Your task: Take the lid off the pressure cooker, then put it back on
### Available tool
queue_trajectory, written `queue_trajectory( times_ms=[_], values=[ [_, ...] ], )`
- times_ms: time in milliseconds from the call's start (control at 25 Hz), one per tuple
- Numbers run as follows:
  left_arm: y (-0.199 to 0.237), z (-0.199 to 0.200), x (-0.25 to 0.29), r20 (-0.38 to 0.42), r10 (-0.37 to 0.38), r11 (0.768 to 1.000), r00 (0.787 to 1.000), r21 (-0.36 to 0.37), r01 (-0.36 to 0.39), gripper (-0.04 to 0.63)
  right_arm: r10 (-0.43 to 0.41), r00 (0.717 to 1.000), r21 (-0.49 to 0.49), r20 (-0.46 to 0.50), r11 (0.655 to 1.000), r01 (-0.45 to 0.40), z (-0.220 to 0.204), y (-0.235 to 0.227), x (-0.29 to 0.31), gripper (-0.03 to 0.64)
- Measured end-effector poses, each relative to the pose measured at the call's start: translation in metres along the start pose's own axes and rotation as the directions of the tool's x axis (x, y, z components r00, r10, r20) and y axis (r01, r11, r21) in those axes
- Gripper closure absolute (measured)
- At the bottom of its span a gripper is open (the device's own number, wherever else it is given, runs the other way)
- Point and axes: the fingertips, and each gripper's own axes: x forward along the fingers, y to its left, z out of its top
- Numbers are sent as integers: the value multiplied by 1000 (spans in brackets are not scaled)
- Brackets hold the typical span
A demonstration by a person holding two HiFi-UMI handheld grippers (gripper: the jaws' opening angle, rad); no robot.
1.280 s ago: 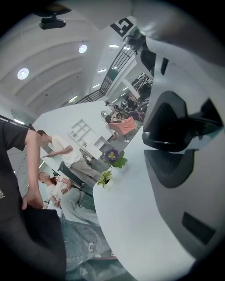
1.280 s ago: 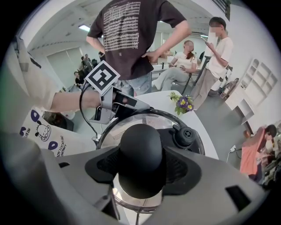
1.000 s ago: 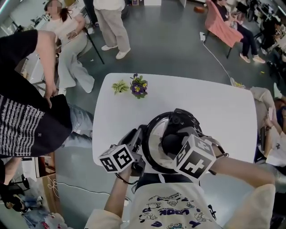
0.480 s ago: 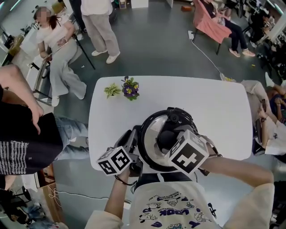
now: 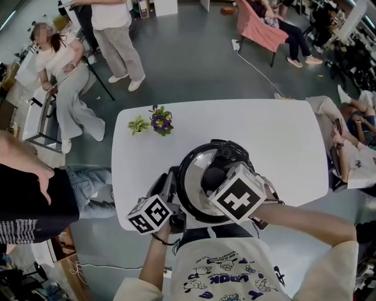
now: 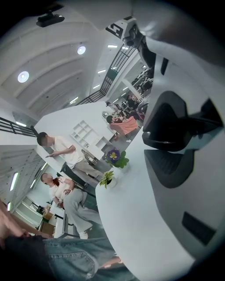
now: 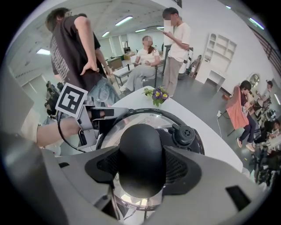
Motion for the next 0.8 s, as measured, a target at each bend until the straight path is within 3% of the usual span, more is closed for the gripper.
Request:
queue_trajectory(
  times_ms=[280, 800],
  values=[
    [-2, 2, -3, 0, 0, 1000, 1000, 13, 0, 459, 11, 1000, 123, -28, 992, -7, -6, 6, -1, 318],
    [-5, -1, -3, -26, -13, 1000, 1000, 13, 13, 459, 24, 999, 98, -42, 995, -20, -5, 7, -4, 314]
  ],
)
